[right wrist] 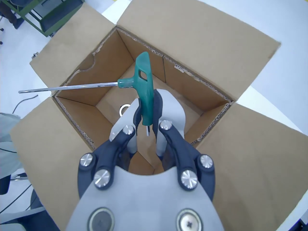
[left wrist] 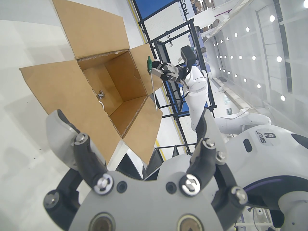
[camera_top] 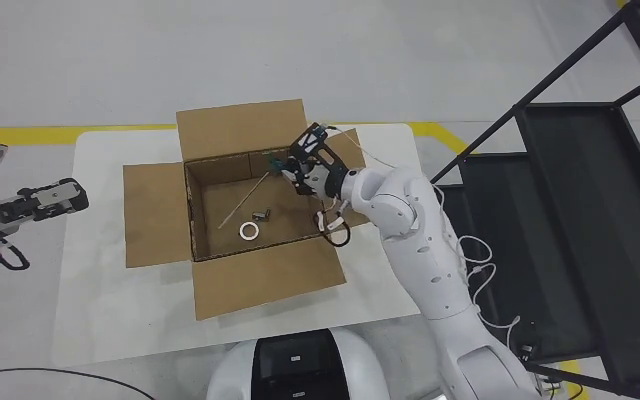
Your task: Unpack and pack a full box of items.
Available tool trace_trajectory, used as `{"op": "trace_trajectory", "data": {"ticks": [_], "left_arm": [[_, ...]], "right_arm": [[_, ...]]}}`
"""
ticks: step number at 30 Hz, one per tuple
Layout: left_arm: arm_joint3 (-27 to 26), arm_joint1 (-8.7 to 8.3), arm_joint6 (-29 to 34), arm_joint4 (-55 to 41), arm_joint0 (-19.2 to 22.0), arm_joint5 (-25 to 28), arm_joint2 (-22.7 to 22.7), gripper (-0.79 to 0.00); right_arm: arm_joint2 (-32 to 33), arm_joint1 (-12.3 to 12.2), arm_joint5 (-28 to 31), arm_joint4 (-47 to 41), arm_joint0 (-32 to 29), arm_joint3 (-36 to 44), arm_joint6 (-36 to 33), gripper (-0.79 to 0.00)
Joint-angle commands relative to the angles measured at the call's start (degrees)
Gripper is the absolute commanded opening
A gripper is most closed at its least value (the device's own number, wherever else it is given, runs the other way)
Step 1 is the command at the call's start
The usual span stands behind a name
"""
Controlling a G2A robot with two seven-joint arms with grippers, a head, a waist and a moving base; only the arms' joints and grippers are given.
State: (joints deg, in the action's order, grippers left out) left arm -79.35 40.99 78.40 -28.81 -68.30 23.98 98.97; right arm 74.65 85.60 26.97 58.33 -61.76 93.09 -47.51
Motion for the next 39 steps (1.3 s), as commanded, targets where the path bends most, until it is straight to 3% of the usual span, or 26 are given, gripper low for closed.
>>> {"op": "trace_trajectory", "data": {"ticks": [1,20,22,26,30,39], "left_arm": [[0.0,0.00,0.0,0.0,0.0,0.0,0.0,0.000],[0.0,0.00,0.0,0.0,0.0,0.0,0.0,0.000],[0.0,0.00,0.0,0.0,0.0,0.0,0.0,0.000],[0.0,0.00,0.0,0.0,0.0,0.0,0.0,0.000],[0.0,0.00,0.0,0.0,0.0,0.0,0.0,0.000],[0.0,0.00,0.0,0.0,0.0,0.0,0.0,0.000]], "right_arm": [[0.4,0.0,-0.1,-0.6,-0.2,0.0,0.7,-0.785],[0.3,-0.1,0.0,-0.5,-0.4,0.2,1.0,-0.785],[0.7,-0.4,1.6,-3.8,-0.6,0.6,-0.5,-0.785],[6.2,-1.8,5.4,-10.6,-1.0,3.3,-7.4,-0.785],[14.7,-3.4,5.2,-15.7,-2.8,7.0,-12.0,-0.785],[29.9,-6.1,-0.2,-14.9,-11.0,11.4,-11.6,-0.785]]}}
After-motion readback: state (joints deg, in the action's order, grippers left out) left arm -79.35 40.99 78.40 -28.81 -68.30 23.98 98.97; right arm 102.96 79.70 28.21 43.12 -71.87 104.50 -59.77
